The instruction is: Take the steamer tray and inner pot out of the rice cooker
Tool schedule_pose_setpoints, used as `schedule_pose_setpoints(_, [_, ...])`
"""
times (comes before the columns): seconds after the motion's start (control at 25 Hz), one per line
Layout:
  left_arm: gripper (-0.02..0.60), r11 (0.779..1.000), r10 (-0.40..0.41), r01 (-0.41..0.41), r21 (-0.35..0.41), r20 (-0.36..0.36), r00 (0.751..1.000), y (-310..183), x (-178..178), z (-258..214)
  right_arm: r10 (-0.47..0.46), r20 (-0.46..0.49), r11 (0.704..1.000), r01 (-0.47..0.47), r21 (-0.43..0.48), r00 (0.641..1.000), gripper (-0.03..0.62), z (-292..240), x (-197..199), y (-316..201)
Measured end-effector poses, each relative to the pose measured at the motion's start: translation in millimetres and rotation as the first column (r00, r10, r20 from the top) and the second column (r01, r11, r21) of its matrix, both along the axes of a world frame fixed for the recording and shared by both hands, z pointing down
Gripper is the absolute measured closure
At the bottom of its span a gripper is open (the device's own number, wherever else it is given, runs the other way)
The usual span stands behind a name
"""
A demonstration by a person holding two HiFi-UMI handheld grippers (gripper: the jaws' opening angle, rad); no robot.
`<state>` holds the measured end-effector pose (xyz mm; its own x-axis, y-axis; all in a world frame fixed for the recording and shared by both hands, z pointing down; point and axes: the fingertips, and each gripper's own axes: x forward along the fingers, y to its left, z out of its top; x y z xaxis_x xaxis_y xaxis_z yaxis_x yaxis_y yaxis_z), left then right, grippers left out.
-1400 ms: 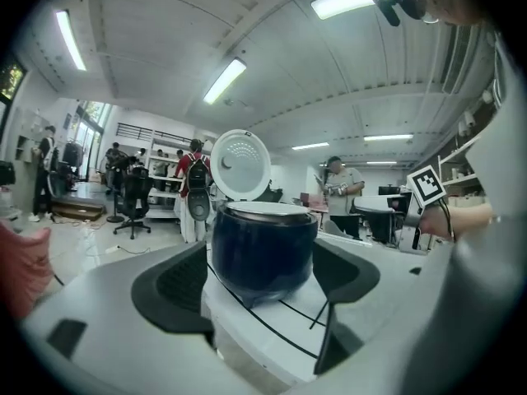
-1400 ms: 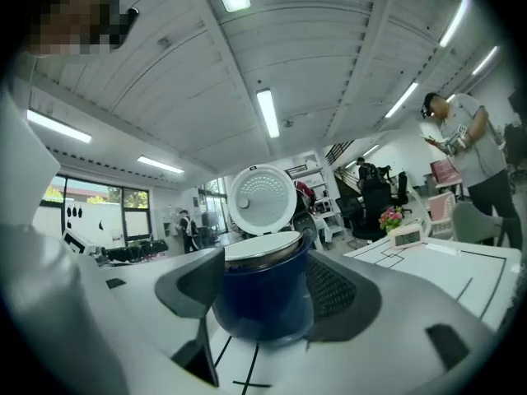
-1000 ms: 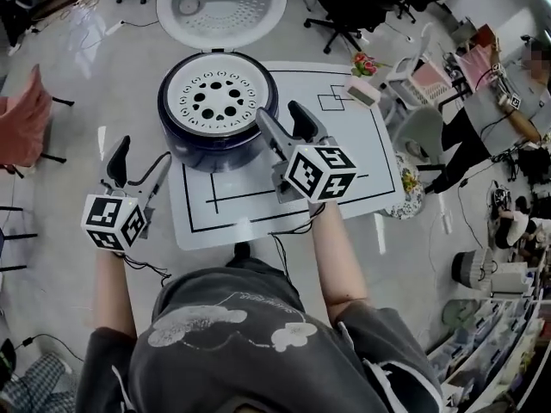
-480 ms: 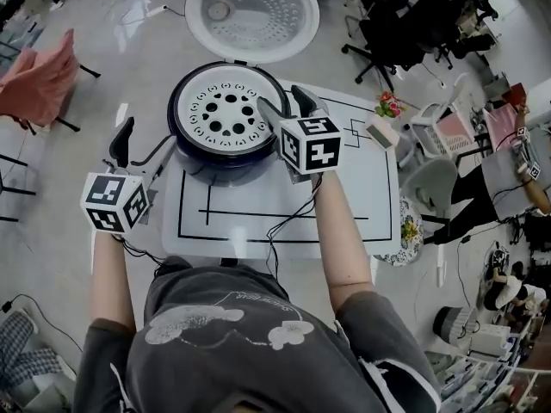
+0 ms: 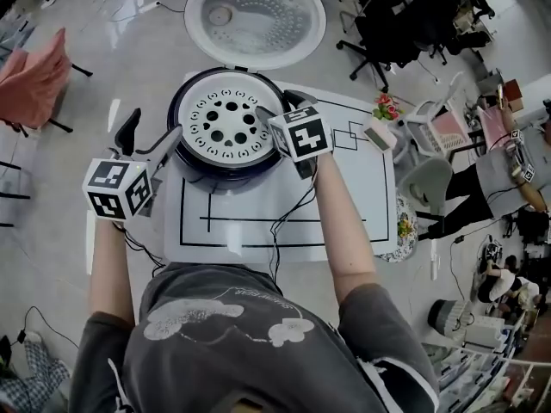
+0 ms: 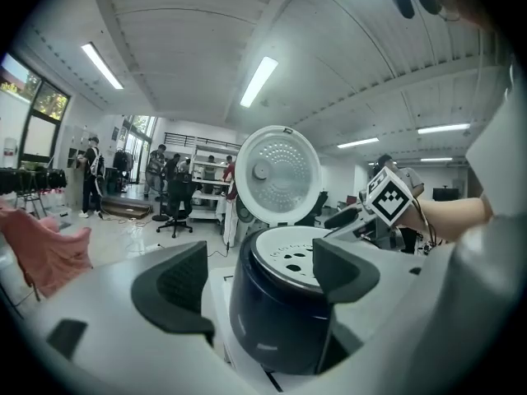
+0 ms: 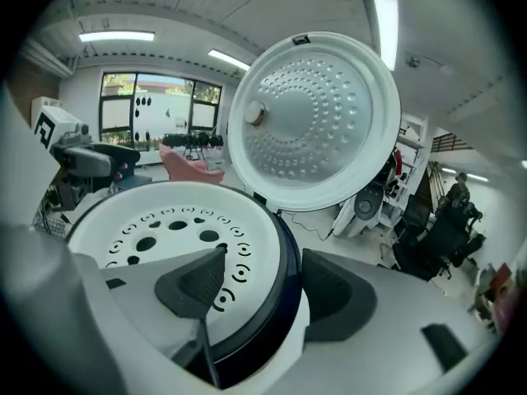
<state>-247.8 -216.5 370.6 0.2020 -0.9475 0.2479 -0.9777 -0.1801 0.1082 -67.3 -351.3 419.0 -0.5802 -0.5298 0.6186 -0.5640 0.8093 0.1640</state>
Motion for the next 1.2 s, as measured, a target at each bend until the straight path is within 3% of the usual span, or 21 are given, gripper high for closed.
schedule_pose_setpoints(0.36, [0.189, 0.999, 0.023, -0.023, -0.026, 0.008, 1.0, -18.0, -13.2, 8.3, 0.041, -0.115, 0.998, -0.047, -0.047, 0.992, 0.293, 17.9, 4.7, -13.5])
schedule_pose_setpoints(0.6, [0.189, 0.999, 0.046, -0.046, -0.019, 0.007, 0.999, -20.3, -11.8, 8.5, 0.086, -0.185, 0.996, -0.092, -0.023, 0.979, 0.372, 17.4, 6.6, -17.2])
schedule_pose_setpoints(1.2, [0.189, 0.996, 0.084, -0.084, 0.005, 0.007, 0.996, -20.9, -11.7, -2.6, 0.106, -0.188, 0.994, -0.108, 0.001, 0.976, 0.443, -4.0, 2.3, -15.8])
